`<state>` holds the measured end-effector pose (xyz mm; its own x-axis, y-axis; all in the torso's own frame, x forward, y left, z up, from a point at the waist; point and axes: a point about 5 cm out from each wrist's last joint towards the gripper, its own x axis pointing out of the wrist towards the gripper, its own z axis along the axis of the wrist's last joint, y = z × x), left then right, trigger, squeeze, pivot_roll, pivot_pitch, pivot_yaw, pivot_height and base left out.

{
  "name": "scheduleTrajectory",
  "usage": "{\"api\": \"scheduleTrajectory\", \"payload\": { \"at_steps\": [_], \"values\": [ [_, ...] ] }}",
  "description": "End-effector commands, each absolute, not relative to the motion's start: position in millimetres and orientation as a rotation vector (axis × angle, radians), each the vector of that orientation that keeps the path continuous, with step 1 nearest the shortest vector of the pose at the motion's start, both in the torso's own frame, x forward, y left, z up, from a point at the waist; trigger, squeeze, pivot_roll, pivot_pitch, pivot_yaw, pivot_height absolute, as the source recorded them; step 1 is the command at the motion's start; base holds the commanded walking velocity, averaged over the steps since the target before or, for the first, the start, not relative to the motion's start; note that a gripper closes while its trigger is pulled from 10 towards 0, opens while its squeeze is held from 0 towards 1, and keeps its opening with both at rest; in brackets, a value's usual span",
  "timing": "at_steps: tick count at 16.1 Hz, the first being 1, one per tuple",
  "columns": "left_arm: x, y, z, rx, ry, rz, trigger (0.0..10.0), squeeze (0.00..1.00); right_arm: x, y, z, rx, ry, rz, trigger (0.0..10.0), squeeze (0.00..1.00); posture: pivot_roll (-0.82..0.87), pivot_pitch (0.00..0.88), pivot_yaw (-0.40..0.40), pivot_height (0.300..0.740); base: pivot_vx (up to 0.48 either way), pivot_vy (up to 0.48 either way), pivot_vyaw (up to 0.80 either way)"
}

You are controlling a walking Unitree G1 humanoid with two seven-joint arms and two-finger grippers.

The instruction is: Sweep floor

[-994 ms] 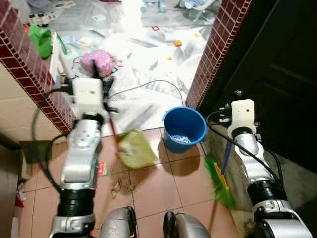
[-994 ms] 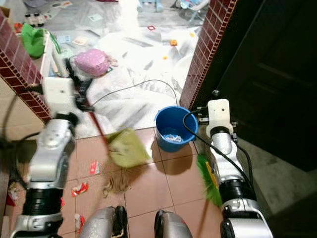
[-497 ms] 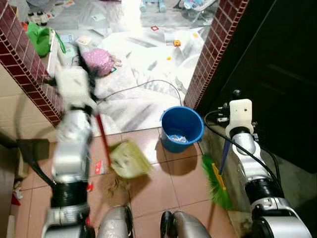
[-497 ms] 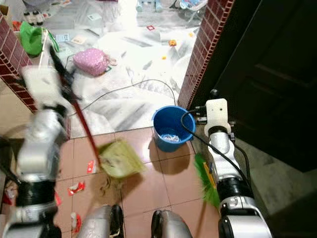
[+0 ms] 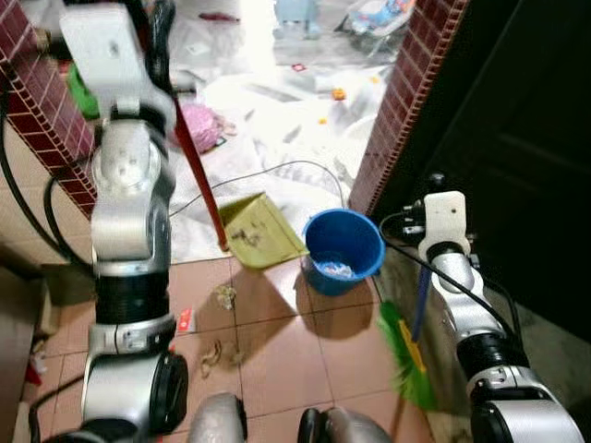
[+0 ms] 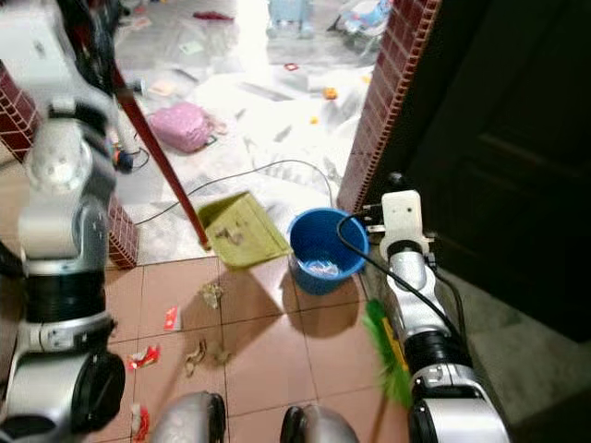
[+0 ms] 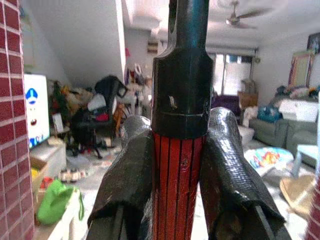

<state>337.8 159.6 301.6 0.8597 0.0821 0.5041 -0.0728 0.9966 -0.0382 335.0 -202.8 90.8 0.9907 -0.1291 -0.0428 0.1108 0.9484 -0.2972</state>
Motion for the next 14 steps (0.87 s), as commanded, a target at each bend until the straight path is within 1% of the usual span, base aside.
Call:
{"api": "scheduleTrajectory", "payload": {
  "at_steps": [1, 6, 13, 14],
  "values": [
    [332.8, 163.3, 318.7, -0.038, -0.616, 0.102, 10.0, 0.0, 332.8, -207.3, 84.6, -0.327, 0.094, -0.133, 10.0, 0.0, -0.01, 0.09, -0.048, 0.74, 0.304, 0.0, 0.0],
    [333.0, 162.0, 327.6, -0.038, -0.646, 0.096, 10.0, 0.0, 333.0, -206.9, 83.1, -0.326, 0.097, -0.131, 10.0, 0.0, -0.01, 0.09, -0.046, 0.74, 0.312, 0.0, 0.0],
    [335.3, 150.5, 321.7, -0.05, -0.623, 0.057, 10.0, 0.0, 334.0, -206.0, 82.7, -0.323, 0.096, -0.126, 10.0, 0.0, -0.01, 0.092, -0.047, 0.74, 0.372, -0.29, 0.0],
    [335.9, 147.3, 320.3, -0.049, -0.62, 0.033, 10.0, 0.0, 334.2, -205.9, 82.5, -0.322, 0.098, -0.125, 10.0, 0.0, -0.01, 0.092, -0.047, 0.74, 0.281, 0.0, 0.0]
  ]
}}
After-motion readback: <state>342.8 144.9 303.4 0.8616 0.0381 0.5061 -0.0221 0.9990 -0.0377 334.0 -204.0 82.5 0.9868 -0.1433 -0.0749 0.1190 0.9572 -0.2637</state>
